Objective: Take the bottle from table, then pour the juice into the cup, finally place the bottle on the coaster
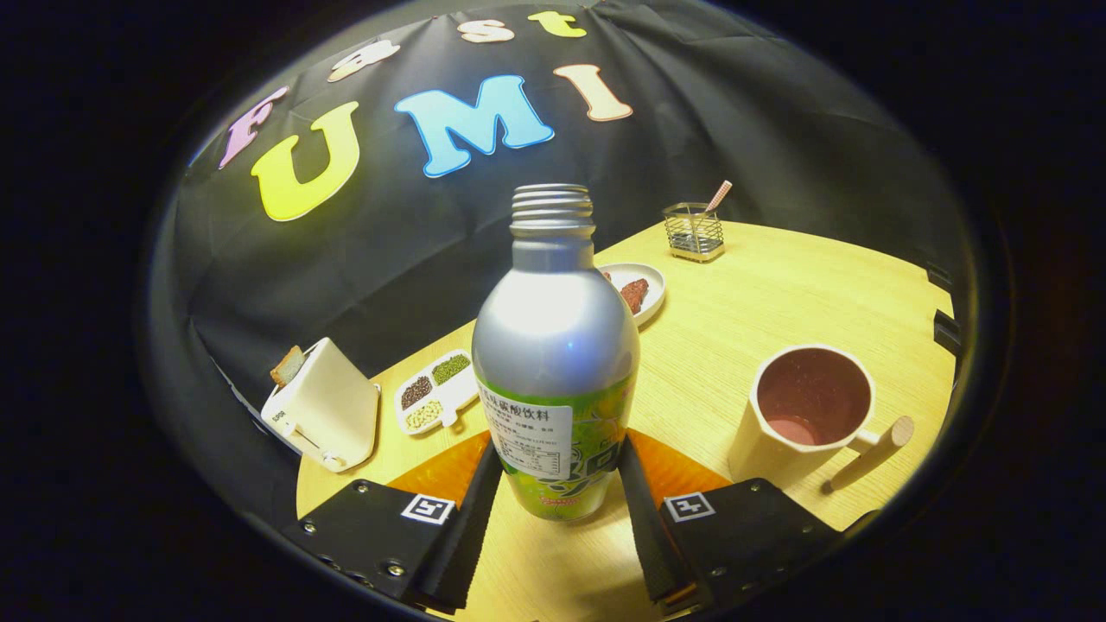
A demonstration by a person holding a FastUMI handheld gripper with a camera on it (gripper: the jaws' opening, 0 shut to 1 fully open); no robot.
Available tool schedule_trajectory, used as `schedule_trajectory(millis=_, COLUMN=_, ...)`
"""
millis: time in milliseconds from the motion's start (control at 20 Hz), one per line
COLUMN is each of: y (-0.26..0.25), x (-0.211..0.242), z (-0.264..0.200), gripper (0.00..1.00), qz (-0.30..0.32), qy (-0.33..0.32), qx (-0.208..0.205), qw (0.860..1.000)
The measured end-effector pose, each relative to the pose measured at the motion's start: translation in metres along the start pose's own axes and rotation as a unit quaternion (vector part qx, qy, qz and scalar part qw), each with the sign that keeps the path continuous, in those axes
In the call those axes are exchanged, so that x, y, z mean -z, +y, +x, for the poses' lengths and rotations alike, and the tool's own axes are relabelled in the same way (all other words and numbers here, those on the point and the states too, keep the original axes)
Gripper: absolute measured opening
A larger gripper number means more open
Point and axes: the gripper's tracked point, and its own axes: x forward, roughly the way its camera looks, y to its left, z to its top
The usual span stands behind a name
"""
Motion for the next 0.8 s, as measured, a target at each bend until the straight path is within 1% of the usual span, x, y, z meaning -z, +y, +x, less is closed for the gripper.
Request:
schedule_trajectory(millis=350, y=0.009, x=-0.008, z=0.022, gripper=0.74, qz=-0.101, qy=-0.015, qx=0.007, qw=0.995)
schedule_trajectory(millis=600, y=0.017, x=-0.013, z=0.041, gripper=0.74, qz=-0.106, qy=-0.018, qx=0.001, qw=0.994)
schedule_trajectory(millis=800, y=0.015, x=-0.015, z=0.054, gripper=0.75, qz=-0.113, qy=-0.018, qx=0.006, qw=0.993)
